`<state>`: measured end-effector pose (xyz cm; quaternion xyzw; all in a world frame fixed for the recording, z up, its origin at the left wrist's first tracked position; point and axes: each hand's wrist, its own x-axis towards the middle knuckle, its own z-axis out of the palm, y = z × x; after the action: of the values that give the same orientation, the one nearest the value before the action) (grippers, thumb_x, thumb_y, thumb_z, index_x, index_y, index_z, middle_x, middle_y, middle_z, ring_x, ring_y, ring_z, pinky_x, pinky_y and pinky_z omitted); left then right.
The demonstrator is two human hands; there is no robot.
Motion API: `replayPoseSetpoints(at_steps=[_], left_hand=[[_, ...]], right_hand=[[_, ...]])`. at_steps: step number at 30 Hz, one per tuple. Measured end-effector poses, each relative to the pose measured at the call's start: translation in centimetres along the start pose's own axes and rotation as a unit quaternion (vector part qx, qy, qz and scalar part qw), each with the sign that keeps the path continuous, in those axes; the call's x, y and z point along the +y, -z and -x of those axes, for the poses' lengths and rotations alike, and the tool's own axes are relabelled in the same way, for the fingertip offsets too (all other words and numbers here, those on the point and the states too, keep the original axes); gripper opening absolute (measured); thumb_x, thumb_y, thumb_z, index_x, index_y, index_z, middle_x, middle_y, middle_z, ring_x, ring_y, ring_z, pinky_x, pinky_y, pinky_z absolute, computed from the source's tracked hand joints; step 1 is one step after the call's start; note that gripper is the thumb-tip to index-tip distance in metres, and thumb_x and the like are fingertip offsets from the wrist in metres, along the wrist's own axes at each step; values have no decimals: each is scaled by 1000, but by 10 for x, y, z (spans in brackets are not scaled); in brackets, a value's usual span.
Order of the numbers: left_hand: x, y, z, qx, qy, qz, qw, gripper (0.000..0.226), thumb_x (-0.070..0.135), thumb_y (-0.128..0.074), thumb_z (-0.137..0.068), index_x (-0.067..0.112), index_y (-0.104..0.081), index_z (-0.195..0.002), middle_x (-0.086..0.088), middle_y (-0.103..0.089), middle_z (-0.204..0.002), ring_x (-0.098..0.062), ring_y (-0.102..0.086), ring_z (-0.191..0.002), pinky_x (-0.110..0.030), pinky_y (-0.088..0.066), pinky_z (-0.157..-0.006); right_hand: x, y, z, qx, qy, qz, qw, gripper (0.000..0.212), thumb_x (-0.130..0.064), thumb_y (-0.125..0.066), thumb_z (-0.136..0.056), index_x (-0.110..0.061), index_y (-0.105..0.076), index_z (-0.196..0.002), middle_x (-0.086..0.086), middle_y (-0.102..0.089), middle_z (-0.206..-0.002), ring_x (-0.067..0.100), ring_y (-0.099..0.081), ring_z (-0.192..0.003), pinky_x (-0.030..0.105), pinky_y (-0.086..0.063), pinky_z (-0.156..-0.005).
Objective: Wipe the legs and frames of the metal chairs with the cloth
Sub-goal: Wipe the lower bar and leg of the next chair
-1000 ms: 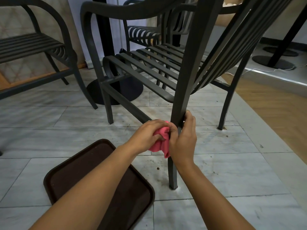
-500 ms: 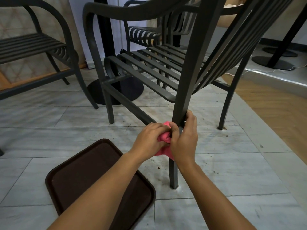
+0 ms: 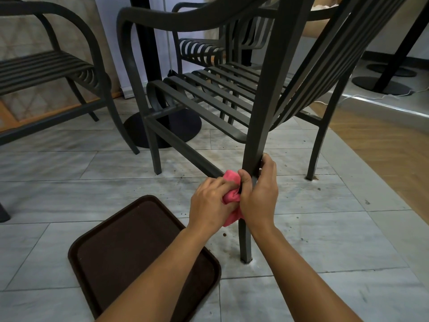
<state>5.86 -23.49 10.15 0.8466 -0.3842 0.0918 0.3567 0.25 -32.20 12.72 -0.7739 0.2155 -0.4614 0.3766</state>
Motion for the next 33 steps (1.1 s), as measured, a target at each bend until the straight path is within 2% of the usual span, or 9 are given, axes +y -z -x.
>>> replayPoseSetpoints(at_steps=[6, 12, 17, 20, 21, 23, 26, 30, 33], left_hand=[[2, 0, 6, 39, -9, -16, 999, 32, 48, -57, -75, 29, -69, -97, 13, -65, -87, -12, -56, -81, -24, -37, -59], [4, 5, 10, 71, -32, -35, 996, 38, 52, -48, -75, 26, -71, -92, 11, -66, -81, -13, -59, -71, -22, -35, -53], [6, 10, 13, 62, -27, -41, 997, 46, 59, -46, -74, 26, -71, -95, 9, -66, -82, -12, -60, -72, -22, -34, -55], [8, 13, 14, 36, 22, -17, 999, 41, 57, -58, -76, 27, -70, -102, 10, -65, -87, -11, -60, -77, -25, -38, -59], [9, 14, 15, 29, 48, -6, 998, 39, 55, -62, -76, 28, -70, -104, 10, -64, -88, -11, -60, -78, -26, -41, -61], [11, 14, 17, 25, 85, 8, 996, 38, 54, -63, -77, 32, -68, -107, 11, -64, -91, -10, -60, -78, -29, -46, -66], [16, 16, 19, 23, 127, 20, 991, 35, 57, -60, -78, 37, -67, -107, 14, -65, -91, -6, -60, -77, -29, -48, -68], [21, 19, 21, 30, 206, 52, 977, 30, 55, -63, -77, 33, -70, -98, 13, -67, -89, -6, -59, -78, -27, -46, -65], [23, 19, 21, 29, 264, 80, 961, 29, 57, -64, -75, 32, -70, -87, 13, -67, -81, -8, -60, -75, -28, -48, -64]], right_hand=[[-2, 1, 0, -5, -2, -4, 1000, 37, -18, -57, -91, -12, -42, -125, -4, -50, -106, 5, -51, -87, 6, -42, -73], [-3, 4, 0, -15, 2, -7, 1000, 36, -17, -57, -91, -13, -42, -124, -3, -50, -105, 8, -53, -86, 12, -44, -69], [-2, 9, 2, -33, 4, 16, 999, 43, -12, -54, -92, -15, -39, -131, -9, -46, -105, -6, -49, -90, 2, -39, -72], [-2, 13, 11, -40, 11, 53, 998, 53, -7, -51, -91, -18, -31, -139, -13, -42, -115, -6, -43, -101, 0, -34, -79], [-2, 14, 16, -34, 20, 70, 997, 55, -6, -50, -90, -17, -30, -140, -10, -43, -121, -2, -41, -108, 4, -33, -86], [-2, 16, 28, -20, 52, 106, 993, 54, -4, -50, -89, -14, -31, -139, 3, -42, -135, 12, -37, -121, 20, -35, -98], [-2, 17, 50, -37, 81, 123, 988, 48, -10, -49, -92, -14, -34, -137, 5, -36, -140, 16, -33, -128, 39, -40, -102], [0, 19, 71, -83, 92, 126, 984, 45, -28, -38, -93, -13, -36, -135, 4, -39, -140, 20, -35, -130, 47, -40, -102], [4, 20, 80, -95, 106, 158, 977, 51, -34, -42, -90, -12, -34, -135, 6, -41, -138, 22, -36, -129, 46, -39, -104]])
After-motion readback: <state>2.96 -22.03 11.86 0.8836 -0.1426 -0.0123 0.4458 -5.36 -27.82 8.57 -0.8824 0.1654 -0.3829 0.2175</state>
